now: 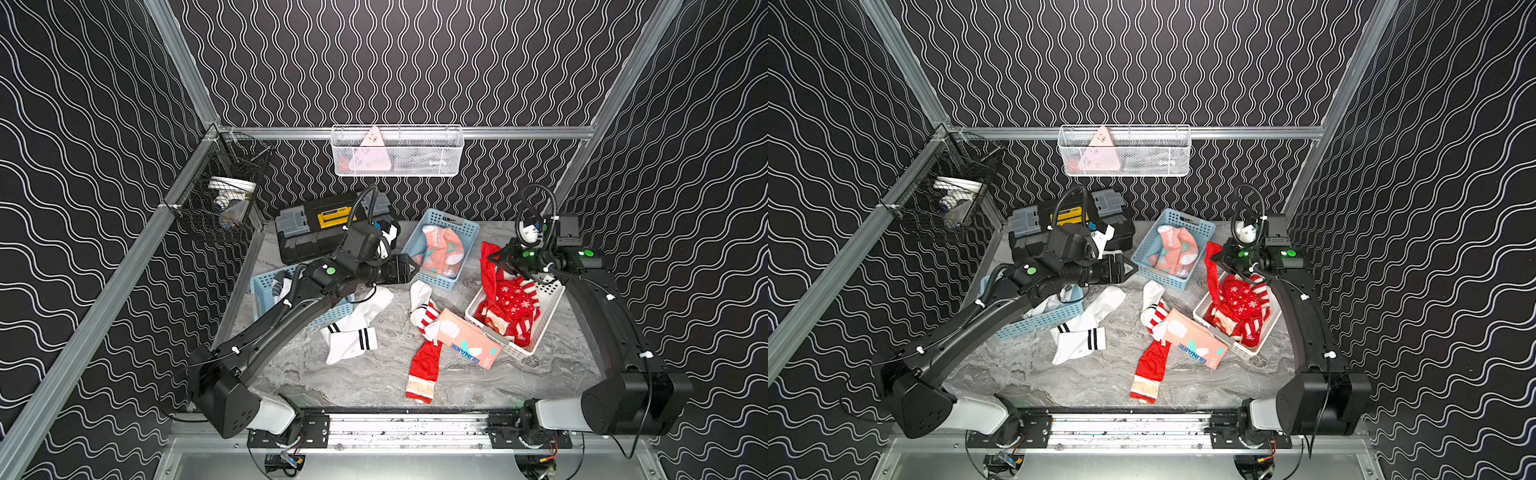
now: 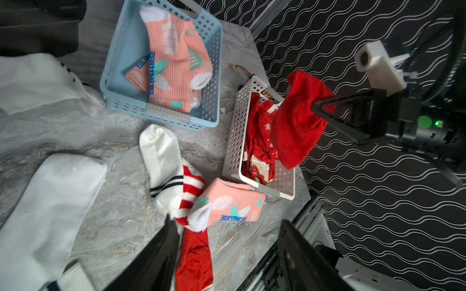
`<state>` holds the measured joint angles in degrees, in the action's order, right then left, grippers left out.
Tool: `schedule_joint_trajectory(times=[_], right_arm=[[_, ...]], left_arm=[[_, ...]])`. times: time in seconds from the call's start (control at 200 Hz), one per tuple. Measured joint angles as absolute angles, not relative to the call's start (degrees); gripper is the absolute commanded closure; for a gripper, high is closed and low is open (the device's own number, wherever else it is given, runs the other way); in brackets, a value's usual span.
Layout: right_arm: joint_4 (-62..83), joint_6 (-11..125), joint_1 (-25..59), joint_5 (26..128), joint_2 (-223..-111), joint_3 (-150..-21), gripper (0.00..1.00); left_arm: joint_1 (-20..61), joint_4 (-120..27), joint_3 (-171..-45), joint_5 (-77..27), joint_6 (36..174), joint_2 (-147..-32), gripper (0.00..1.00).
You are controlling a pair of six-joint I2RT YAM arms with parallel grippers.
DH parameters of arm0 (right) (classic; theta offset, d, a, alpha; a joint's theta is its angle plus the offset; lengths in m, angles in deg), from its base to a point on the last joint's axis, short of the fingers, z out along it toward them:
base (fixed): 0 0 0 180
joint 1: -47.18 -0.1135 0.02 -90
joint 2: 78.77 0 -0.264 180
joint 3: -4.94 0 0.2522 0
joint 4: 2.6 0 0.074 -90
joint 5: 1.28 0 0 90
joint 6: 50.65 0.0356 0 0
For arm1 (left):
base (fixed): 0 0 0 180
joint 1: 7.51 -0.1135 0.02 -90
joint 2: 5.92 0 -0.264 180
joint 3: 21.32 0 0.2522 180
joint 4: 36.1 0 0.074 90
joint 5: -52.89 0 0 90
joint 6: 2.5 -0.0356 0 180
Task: Sort the socks into the basket by color
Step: Place the sock in the bin.
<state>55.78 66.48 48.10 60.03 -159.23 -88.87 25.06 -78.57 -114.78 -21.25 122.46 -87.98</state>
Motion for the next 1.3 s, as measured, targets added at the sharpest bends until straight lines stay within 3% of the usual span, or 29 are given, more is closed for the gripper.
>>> schedule_joint_trajectory(times=[0.46, 1.106, 1.196, 1.296], right_arm=[[53.7, 70.5, 59.3, 70.3, -166.4, -81.5, 1.0], [47.2, 73.2, 61.1, 79.0, -174.6, -74.1, 1.0], [47.3, 73.2, 61.1, 79.2, -173.2, -74.0, 0.74], [47.6, 73.1, 61.1, 79.8, -171.3, -74.1, 0.56]], left_arm=[[25.0, -83.3, -109.5, -22.5, 117.8, -89.1, 0.33], [25.6, -77.8, -105.4, -20.3, 115.9, -94.8, 0.31], [26.7, -76.7, -105.4, -20.2, 115.6, -96.7, 0.31], [27.6, -75.8, -105.5, -20.2, 114.8, -98.6, 0.31]])
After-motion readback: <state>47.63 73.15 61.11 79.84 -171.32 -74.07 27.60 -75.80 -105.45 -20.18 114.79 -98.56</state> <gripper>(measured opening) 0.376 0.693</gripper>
